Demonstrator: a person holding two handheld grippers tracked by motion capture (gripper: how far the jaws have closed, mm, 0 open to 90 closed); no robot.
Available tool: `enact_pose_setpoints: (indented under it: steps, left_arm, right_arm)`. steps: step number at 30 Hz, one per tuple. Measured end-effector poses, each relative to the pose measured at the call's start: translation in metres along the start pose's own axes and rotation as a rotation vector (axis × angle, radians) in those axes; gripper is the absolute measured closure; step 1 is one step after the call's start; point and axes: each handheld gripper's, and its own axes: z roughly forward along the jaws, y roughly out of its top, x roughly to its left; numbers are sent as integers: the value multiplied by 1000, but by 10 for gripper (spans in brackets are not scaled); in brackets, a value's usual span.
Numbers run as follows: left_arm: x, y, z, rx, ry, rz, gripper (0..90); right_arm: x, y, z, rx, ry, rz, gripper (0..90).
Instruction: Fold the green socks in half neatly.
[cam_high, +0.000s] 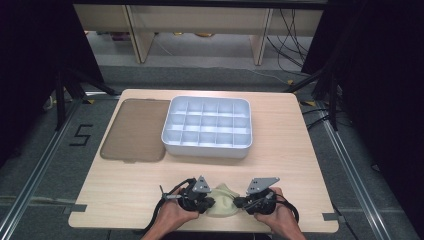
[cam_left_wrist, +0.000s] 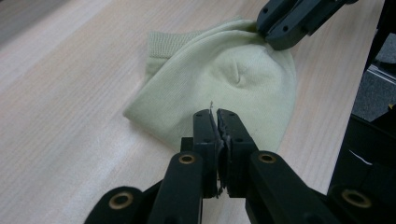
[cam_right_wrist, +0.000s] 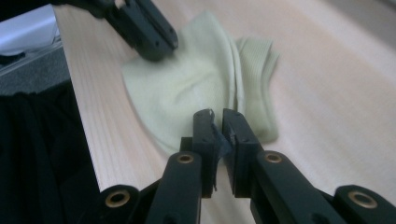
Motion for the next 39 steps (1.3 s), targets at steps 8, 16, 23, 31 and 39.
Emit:
enact_pose_setpoints:
  steps: [8,16,23,31,39]
  left_arm:
    - [15,12,3,-73,20,-87,830]
    - [24,12,10,-50,55,-96,845]
    - [25,10,11,-45,65,-88,855]
    - [24,8,11,-46,73,-84,857]
    - [23,8,12,-47,76,-90,855]
  right_arm:
    - [-3,20,5,-77,-34,-18,828]
    - [-10,21,17,-21,-77,-5,835]
    - [-15,17,21,-8,-87,0,858]
    - [-20,9,11,-1,-95,36,865]
    - [-3,10,-6,-106,-35,22,865]
